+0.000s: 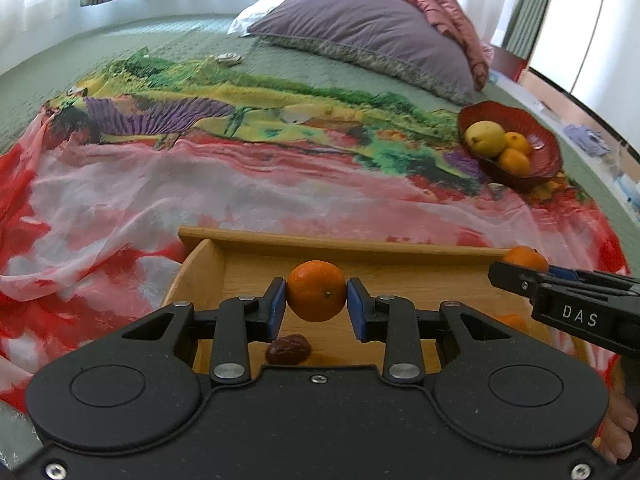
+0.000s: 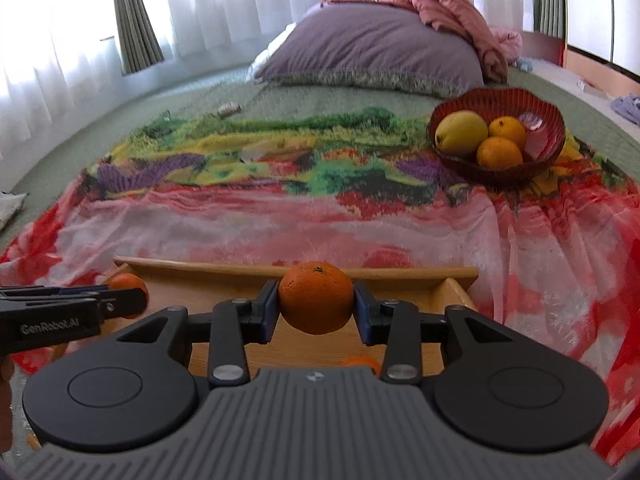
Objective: Organize fruits
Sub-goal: 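Lower the tangerines onto the tray and open both tools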
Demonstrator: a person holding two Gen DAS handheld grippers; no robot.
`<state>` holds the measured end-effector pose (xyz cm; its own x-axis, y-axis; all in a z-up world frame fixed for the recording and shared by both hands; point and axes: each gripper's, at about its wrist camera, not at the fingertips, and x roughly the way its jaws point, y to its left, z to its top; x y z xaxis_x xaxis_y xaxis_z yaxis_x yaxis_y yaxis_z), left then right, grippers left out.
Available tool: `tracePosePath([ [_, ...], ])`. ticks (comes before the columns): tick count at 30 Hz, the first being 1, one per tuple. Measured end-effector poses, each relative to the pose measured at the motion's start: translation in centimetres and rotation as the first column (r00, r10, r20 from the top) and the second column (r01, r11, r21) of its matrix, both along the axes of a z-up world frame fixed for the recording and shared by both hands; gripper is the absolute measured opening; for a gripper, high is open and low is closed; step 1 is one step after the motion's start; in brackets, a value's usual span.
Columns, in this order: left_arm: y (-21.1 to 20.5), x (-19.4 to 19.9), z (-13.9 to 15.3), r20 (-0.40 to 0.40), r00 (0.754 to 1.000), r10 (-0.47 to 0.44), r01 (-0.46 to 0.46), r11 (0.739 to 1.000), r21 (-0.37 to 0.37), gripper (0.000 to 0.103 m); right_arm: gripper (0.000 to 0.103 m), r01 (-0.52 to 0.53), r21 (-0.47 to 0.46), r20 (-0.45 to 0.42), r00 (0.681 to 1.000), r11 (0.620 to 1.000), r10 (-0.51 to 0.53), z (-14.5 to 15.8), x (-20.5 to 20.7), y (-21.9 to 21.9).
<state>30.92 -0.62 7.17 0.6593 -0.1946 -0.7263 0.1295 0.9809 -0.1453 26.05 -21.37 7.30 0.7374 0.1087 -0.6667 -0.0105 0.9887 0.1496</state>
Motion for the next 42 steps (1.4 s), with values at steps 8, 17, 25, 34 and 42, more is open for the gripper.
tracePosePath([
  [8, 0.6, 1.5, -1.7, -0.038, 0.999, 0.023, -0.022, 1.000, 0.016, 0.031, 0.044, 0.005, -0.030, -0.074, 0.997, 1.000, -0.007, -1.9, 1.6, 0.1],
  [17, 0.5, 2.3, -2.8, -0.054, 0.998, 0.028, -0.026, 0.999, 0.032, 0.031, 0.044, -0.006, -0.046, -0.115, 0.993, 0.999, 0.001, -3.3, 2.9, 0.6],
  [25, 0.3, 2.5, -3.2, -0.050, 0.998, 0.027, -0.024, 0.999, 0.047, 0.031, 0.044, -0.011, -0.042, -0.136, 0.991, 0.999, 0.005, -4.0, 3.3, 0.6],
  [34, 0.2, 2.5, -3.3, -0.046, 0.999, 0.023, -0.021, 0.999, 0.050, 0.032, 0.044, -0.019, -0.055, -0.155, 0.988, 0.998, 0.010, -4.1, 3.6, 0.7],
  [42, 0.1, 2.3, -3.5, -0.057, 0.998, 0.019, -0.016, 0.999, 0.042, 0.033, 0.044, -0.018, -0.071, -0.162, 0.987, 0.997, 0.007, -4.2, 3.6, 0.8],
])
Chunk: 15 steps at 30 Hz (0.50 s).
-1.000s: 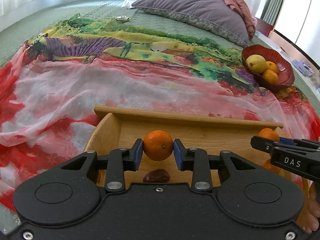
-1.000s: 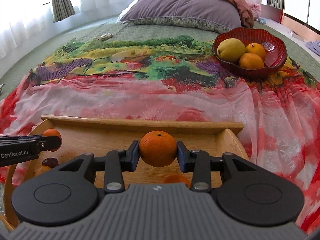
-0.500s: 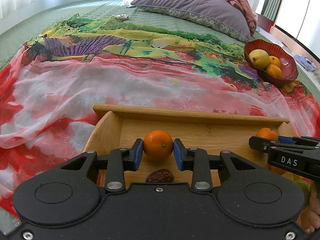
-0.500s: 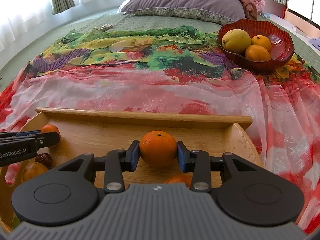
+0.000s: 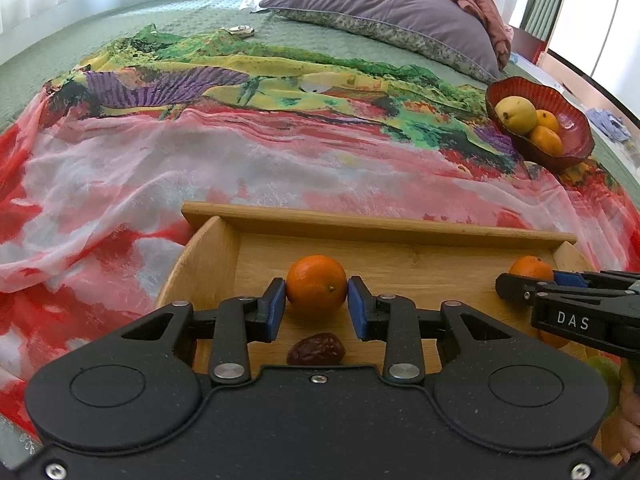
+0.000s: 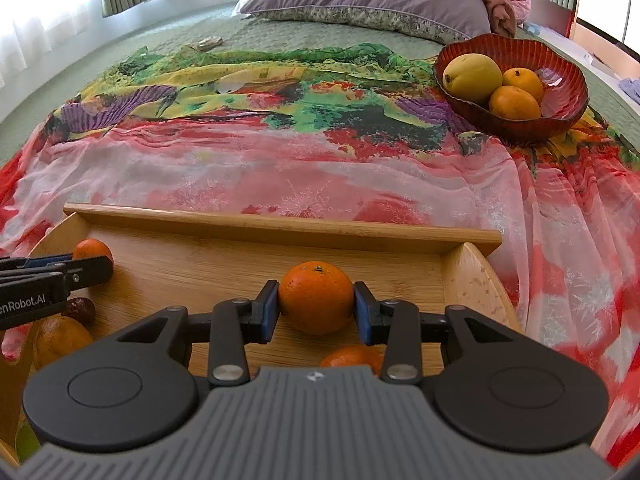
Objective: Organize fruits
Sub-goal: 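Lower the tangerines onto the tray and open both tools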
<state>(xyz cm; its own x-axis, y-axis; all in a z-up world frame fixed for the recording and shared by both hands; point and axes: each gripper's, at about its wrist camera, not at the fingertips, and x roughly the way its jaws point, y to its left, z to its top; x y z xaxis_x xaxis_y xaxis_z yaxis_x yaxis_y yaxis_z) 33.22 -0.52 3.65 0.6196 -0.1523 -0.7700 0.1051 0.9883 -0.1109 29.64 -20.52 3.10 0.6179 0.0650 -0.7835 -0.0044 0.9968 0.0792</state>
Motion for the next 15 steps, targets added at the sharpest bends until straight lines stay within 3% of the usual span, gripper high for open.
tracePosePath([
  [8, -0.26, -0.04, -0.29, -0.002, 1.000, 0.002, -0.002, 1.000, 0.002, 0.035, 0.045, 0.000, 0.013, 0.002, 1.000, 1.000, 0.000, -0.09, -0.04, -0.12],
  [15, -0.09, -0.08, -0.38, 0.005, 1.000, 0.012, -0.012, 1.000, 0.022, 0.049, 0.049, -0.001, 0.020, 0.009, 1.000, 1.000, 0.001, -0.03, -0.15, -0.12],
])
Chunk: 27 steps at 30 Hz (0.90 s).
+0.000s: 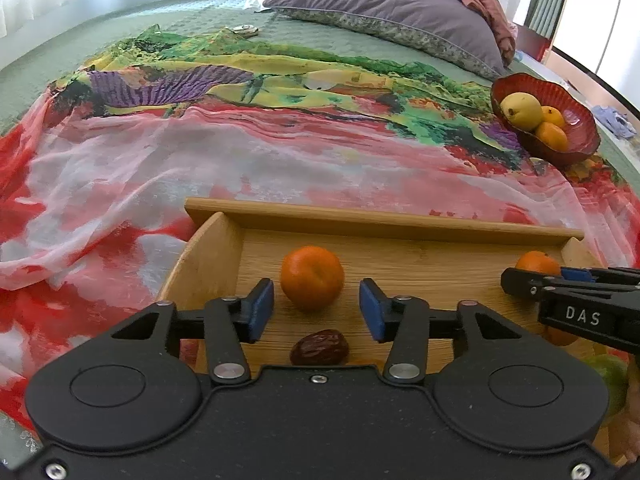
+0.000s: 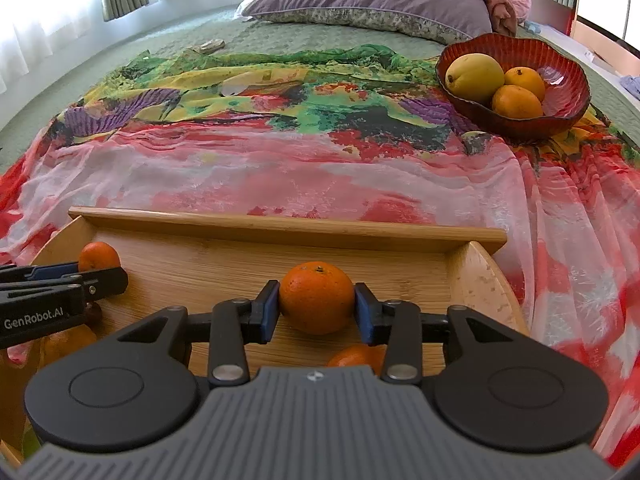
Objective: Organize fruits
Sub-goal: 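Lower the tangerines onto the tray and open both tools, then withdraw both open tools back from the tray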
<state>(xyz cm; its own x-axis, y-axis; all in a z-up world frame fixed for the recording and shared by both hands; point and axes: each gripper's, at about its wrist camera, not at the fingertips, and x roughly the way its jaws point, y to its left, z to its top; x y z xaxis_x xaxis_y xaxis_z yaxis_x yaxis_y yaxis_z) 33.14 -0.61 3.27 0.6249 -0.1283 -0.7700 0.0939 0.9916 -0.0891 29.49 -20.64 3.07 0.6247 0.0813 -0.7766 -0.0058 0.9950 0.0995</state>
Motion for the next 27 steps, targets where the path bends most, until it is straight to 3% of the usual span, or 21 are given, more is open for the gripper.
tracePosePath([
  [5, 0.3, -0.2, 0.2, 0.005, 1.000, 0.002, -0.002, 1.000, -0.009, 0.060, 0.049, -0.002, 0.013, 0.012, 1.000, 1.000, 0.002, 0.2, -0.1, 0.2],
  [12, 0.4, -0.8, 0.9, 0.034, 0.999, -0.013, 0.013, 1.000, -0.012, 0.081, 0.065, 0.003, 0.013, 0.035, 0.999, 1.000, -0.004, 0.5, -0.5, 0.5],
  [23, 0.5, -2.1, 2.3, 0.067, 0.997, -0.028, 0.028, 1.000, 0.004, 0.095, 0.075, 0.008, 0.013, 0.076, 0.997, 1.000, -0.009, 1.6, -1.3, 0.8],
  [27, 0.3, -2.9, 2.8, 0.081, 0.996, -0.028, 0.027, 0.999, 0.019, 0.098, 0.086, 0.002, -0.020, 0.110, 0.994, 1.000, 0.000, 2.4, -2.1, 1.1],
])
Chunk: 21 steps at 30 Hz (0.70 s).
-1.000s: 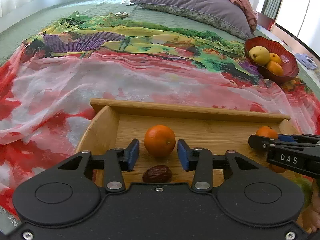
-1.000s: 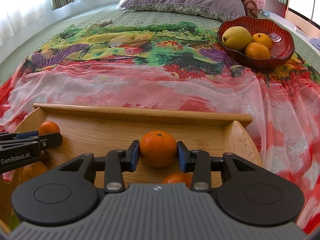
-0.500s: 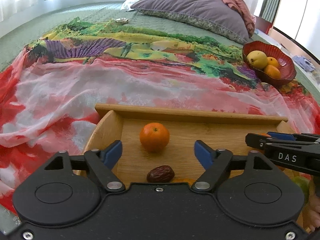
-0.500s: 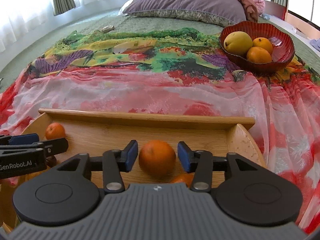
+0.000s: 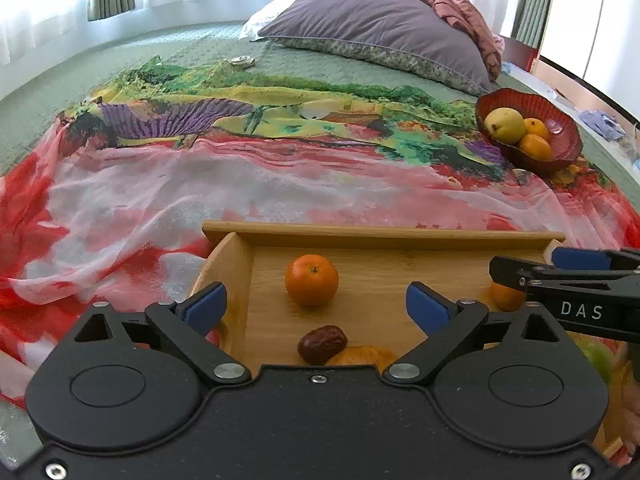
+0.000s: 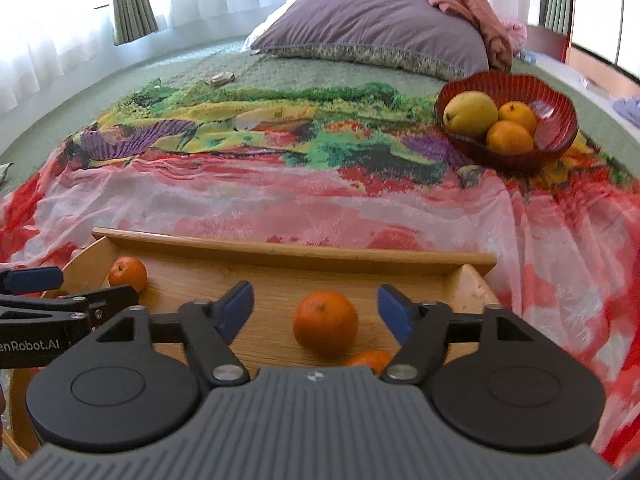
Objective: Organize fruits
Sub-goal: 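Withdraw both open tools back from the tray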
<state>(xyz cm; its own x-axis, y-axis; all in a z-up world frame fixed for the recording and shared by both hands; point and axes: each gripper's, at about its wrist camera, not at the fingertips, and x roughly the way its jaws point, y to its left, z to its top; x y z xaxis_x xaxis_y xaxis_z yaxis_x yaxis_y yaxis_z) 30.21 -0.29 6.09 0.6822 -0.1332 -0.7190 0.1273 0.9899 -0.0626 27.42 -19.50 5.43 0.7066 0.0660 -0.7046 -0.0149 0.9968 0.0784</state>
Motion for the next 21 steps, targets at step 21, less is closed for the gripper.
tracePosePath([
  [21, 0.0, -9.1, 2.7, 0.134, 0.989, -0.056, 0.055, 0.998, 0.011, 0.102, 0.103, -0.020, -0.046, 0.180, 0.983, 0.999, 0.028, 3.1, -7.7, -0.7],
])
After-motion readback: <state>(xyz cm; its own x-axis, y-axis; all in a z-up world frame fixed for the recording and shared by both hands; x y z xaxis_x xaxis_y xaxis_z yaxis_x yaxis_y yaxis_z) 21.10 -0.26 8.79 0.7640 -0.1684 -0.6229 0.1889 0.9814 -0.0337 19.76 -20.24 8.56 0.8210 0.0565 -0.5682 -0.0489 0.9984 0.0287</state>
